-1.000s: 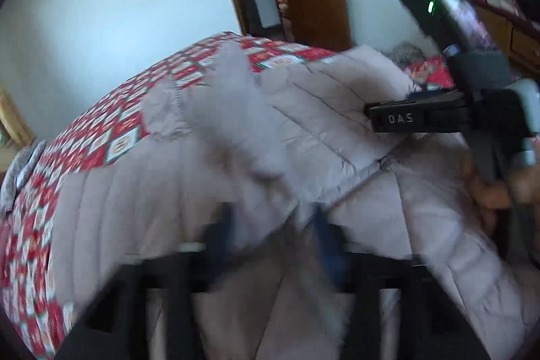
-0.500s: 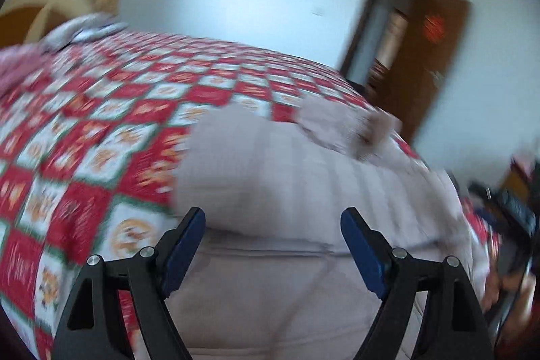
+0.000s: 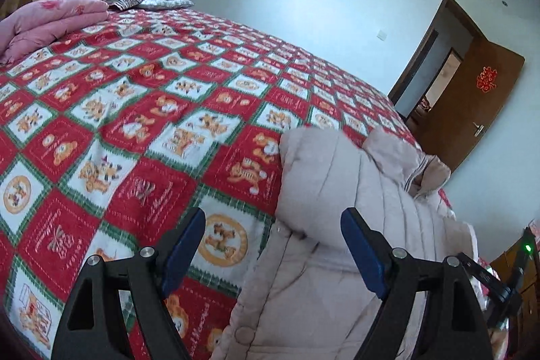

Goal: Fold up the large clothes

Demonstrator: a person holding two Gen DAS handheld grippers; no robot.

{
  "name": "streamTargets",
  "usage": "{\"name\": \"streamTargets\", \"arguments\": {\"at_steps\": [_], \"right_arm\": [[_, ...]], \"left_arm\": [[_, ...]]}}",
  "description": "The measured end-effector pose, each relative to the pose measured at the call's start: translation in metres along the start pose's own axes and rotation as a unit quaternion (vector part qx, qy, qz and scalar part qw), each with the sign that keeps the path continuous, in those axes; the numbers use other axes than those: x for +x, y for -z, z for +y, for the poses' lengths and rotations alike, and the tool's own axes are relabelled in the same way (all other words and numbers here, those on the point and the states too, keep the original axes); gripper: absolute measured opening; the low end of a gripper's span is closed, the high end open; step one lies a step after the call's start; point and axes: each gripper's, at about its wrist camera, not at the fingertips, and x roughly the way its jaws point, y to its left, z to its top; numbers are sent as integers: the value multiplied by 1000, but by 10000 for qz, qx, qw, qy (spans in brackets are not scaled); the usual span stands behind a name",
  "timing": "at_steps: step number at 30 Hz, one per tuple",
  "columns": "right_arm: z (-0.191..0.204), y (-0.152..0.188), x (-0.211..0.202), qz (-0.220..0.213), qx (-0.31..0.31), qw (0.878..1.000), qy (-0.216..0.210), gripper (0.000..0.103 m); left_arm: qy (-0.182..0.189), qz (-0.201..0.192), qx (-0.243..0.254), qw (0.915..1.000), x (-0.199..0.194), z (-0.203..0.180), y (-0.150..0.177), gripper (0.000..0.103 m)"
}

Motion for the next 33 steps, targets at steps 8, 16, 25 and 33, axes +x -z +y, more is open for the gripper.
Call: {"name": "streamTargets", "arguments": {"at_steps": [8,16,25,33], "right_arm": [[-27,27,8,377,135,9991,148,13],[-25,39,15,255,32,9992,303,16],[-64,27,-19,-171,1109,9936,100,28],[-38,9,-38,-476,632,9969,-8,47]], "left_arm": [[-211,97,547,9982,33,-52,-19,83],[-840,429,864,9918,101,-86,-10,83],[-919,664,453,9925,129,-46,23,84],[-1027,690,562,9907,132,-51,24,86]]}}
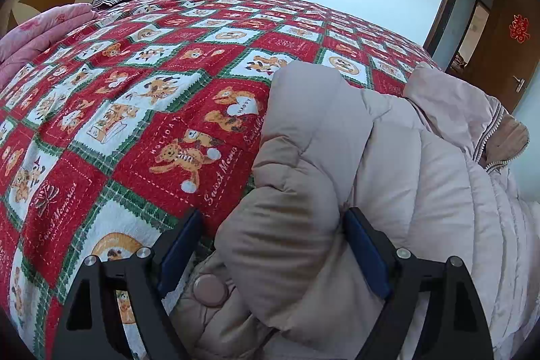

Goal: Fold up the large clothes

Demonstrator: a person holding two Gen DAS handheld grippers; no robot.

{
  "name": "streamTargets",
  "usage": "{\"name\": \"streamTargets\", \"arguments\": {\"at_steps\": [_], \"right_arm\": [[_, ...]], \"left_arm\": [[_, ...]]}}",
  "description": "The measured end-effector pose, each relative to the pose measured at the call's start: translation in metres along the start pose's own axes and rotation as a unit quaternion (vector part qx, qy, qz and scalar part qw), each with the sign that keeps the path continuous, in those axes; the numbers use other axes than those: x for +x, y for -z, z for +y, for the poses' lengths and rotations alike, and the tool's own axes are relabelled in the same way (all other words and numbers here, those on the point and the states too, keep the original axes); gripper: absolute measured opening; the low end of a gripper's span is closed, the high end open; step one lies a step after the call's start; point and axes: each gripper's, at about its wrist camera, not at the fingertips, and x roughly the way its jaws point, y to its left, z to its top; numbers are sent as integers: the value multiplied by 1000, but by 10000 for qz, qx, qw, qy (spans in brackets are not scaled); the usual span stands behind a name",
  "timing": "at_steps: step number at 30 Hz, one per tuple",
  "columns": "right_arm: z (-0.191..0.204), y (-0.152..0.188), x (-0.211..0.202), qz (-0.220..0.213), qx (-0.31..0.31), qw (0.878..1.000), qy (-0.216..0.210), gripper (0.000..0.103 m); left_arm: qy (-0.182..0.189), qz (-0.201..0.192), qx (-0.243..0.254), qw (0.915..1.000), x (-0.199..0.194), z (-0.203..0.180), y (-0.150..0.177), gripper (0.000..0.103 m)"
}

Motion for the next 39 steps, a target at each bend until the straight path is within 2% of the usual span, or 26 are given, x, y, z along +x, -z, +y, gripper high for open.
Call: {"name": "streamTargets", "arguments": {"at_steps": [2,4,8,11,14,15,20,24,29,31,32,33,39], "right_arm": [[13,8,24,351,-330,9988,119,47],[13,18,52,878,-412,9942,473,46],[9,13,57,1120,-315,9922,451,49],[15,-12,45,882,-147,9957,225,53],[31,-46,53,685,61,9976,59,69],[40,-58,60,665,105,9977,-1,70],[79,-113,97,663,272,9971,-235,71],[91,-125,108,622,306,9976,-10,71],[97,-130,138,962,74,9950,268,72],[91,-128,145,1054,63,9939,325,54],[86,-124,150,1180,55,9925,327,30],[84,-122,151,1237,59,9917,346,16],[38,-87,152,1327,371,9883,661,16]], "left_arm": [[62,-5,-49,10000,0,2,0,86],[129,-13,-94,9999,-1,4,1,87],[196,-24,-131,9997,-1,5,0,88],[249,-38,-176,9995,-1,6,0,89],[291,-48,-204,9994,0,7,0,90],[300,-51,-207,9993,0,7,1,90],[431,-109,-307,9985,-1,11,1,90],[494,-143,-363,9980,-2,13,2,90],[515,-171,-387,9978,-1,13,2,91],[543,-179,-408,9975,-2,14,2,91],[556,-183,-418,9974,-2,14,2,91],[567,-187,-426,9973,-2,15,2,91],[589,-195,-443,9971,-1,15,2,91]]}}
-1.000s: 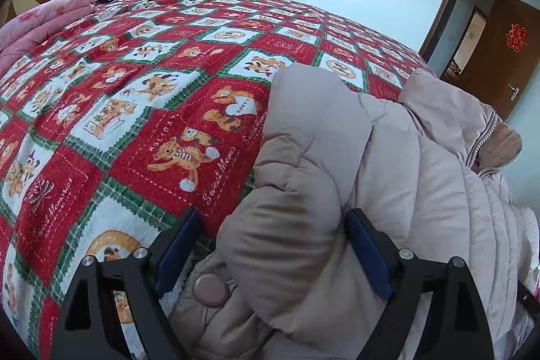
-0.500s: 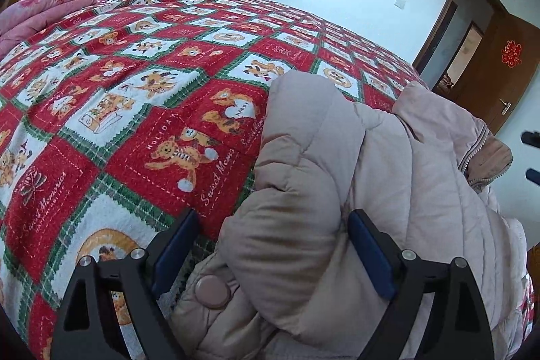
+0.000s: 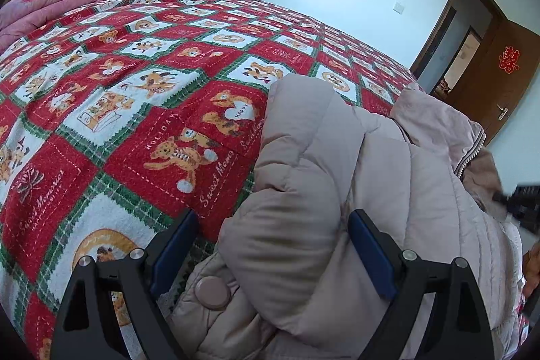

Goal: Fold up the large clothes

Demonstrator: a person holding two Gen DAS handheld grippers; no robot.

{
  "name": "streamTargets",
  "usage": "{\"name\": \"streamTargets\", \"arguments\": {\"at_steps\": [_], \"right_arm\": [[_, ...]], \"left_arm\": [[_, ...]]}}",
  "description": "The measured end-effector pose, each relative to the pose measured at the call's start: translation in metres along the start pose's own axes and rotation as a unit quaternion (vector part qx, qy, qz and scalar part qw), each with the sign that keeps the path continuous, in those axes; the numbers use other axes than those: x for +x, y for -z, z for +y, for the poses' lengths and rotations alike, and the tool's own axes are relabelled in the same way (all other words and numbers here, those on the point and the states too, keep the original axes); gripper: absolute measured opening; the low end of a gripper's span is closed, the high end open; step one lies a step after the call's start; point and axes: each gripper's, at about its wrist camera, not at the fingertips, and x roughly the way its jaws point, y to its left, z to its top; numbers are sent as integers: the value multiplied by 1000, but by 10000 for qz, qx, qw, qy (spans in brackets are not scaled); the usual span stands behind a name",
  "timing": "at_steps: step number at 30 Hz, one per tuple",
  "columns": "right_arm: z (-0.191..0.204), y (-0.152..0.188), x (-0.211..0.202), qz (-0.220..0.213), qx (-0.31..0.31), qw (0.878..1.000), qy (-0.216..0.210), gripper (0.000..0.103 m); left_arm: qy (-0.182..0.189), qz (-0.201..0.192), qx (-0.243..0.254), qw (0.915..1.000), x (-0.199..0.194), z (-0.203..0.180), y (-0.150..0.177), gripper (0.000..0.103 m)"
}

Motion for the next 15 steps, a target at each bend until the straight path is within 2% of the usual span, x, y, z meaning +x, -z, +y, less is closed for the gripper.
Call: {"name": "streamTargets", "arguments": {"at_steps": [2,3,7,11,15], "right_arm": [[-14,9,14,162,178,9997,-77,16],[-21,15,21,104,235,9996,-143,15],[-25,36,21,-656,-6,9975,-254,14],[-12,38,20,-790,-249,9965,84,15],[-12,40,18,-863,-277,9958,101,16]], "left_arm": [[-2,1,3,10000,0,0,0,91],[-4,2,4,10000,0,0,0,91],[0,17,25,10000,1,0,0,92],[-44,42,60,10000,2,-2,0,93],[-142,14,172,9998,-4,-8,-1,93]]}}
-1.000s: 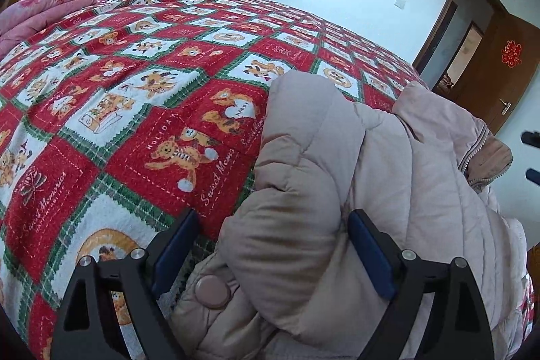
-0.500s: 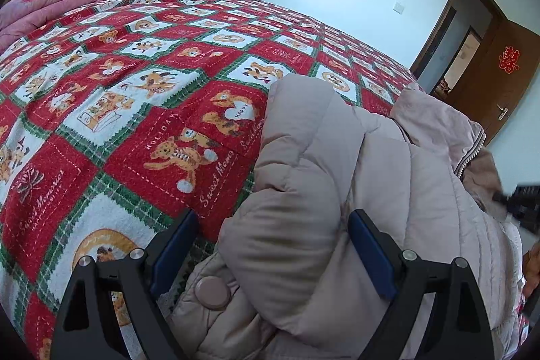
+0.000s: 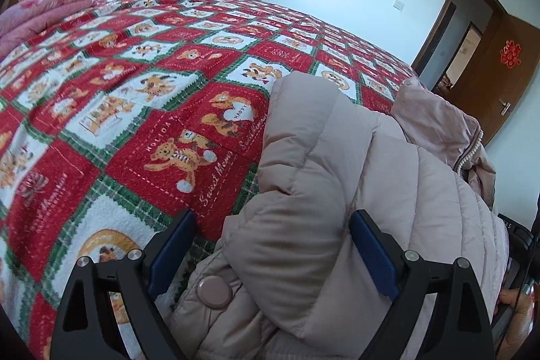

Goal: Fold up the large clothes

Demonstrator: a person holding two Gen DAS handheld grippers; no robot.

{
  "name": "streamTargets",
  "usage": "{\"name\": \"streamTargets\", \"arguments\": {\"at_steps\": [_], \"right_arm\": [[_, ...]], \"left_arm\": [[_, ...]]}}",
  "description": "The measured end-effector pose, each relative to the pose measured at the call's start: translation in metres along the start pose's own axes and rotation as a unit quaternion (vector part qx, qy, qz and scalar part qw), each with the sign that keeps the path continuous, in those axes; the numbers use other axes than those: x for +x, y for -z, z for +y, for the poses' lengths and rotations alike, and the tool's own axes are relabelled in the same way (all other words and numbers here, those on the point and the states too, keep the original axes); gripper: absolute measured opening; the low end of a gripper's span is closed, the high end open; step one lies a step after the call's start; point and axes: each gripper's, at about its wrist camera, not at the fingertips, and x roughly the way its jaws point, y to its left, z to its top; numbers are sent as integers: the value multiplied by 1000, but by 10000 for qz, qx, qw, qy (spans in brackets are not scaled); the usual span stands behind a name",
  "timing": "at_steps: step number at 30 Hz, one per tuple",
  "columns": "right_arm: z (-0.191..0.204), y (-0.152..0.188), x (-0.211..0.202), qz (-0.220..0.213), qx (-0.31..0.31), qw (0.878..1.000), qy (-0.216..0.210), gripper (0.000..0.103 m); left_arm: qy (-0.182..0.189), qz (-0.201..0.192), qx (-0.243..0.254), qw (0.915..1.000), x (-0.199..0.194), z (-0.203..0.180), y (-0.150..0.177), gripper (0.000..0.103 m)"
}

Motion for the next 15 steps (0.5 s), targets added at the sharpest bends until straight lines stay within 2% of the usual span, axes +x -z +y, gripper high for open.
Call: {"name": "streamTargets", "arguments": {"at_steps": [3,4,7,10,15], "right_arm": [[-1,0,0,-36,20,10000,-41,17],[-3,0,-1,-51,38,10000,-68,17],[-5,2,-2,-65,72,9999,-113,17],[-4,3,-2,-79,54,9999,-96,17],[-3,3,-2,-81,73,9999,-90,17]], "left_arm": [[67,-177,695,9974,-21,-30,-7,93],[214,-371,1009,9940,-33,-48,-13,93],[624,-708,1405,9856,-52,-90,-36,93],[767,-629,1390,9853,-42,-126,-62,93],[879,-351,1232,9879,3,-174,-88,93]]}}
